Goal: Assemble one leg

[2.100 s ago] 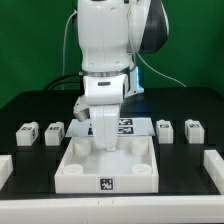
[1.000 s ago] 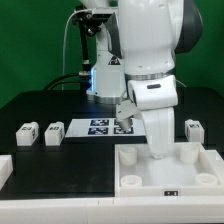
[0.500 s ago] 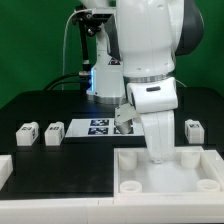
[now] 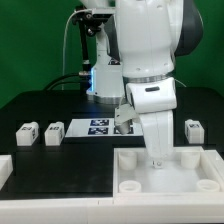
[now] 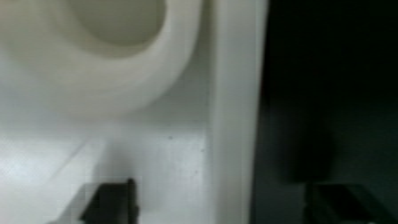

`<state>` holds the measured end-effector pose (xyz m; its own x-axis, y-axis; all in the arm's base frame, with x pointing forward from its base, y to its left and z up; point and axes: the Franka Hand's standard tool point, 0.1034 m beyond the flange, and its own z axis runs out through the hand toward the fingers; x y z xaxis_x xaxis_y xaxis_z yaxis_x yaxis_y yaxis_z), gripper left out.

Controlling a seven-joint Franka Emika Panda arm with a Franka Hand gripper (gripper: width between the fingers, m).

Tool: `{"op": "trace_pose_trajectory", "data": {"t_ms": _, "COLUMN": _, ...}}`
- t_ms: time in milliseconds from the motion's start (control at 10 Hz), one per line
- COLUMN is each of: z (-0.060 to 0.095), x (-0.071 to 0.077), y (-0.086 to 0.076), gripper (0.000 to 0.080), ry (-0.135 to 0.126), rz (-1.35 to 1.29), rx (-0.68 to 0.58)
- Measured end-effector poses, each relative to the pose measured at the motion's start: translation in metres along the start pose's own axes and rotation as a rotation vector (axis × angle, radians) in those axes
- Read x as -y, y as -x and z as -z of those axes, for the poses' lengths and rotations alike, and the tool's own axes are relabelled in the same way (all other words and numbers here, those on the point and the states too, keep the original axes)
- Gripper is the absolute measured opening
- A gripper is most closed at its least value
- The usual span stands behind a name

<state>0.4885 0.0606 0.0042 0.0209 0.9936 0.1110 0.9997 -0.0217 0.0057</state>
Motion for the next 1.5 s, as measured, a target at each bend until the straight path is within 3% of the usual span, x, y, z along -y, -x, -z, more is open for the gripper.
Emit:
{"op": "trace_pose_trajectory", "data": {"t_ms": 100, "z": 0.0, "x": 0.0, "y": 0.0, "gripper": 0.0586, "ry": 0.0, "rz": 0.0, "rx": 0.0}}
{"op": "trace_pose_trajectory", "data": {"t_ms": 200, "z": 0.0, "x": 0.0, "y": 0.0, "gripper": 0.0636, "ry": 0.0, "rz": 0.0, "rx": 0.0}}
{"op": "trace_pose_trajectory", "data": {"t_ms": 800, "z": 0.001, "x": -0.001, "y": 0.0, "gripper": 0.0649, "ry": 0.002, "rz": -0.004, "rx": 0.0}}
{"op": "trace_pose_trajectory", "data": {"t_ms": 1100, "z": 0.036, "x": 0.01, "y": -0.013, "gripper": 0.0649, "ry": 0.041, "rz": -0.139, "rx": 0.018}}
{"op": "trace_pose_trajectory", "data": {"t_ms": 1500, "z": 0.067, "x": 0.034, "y": -0.063, "gripper": 0.0649, "ry": 0.085, "rz": -0.582, "rx": 0.006}}
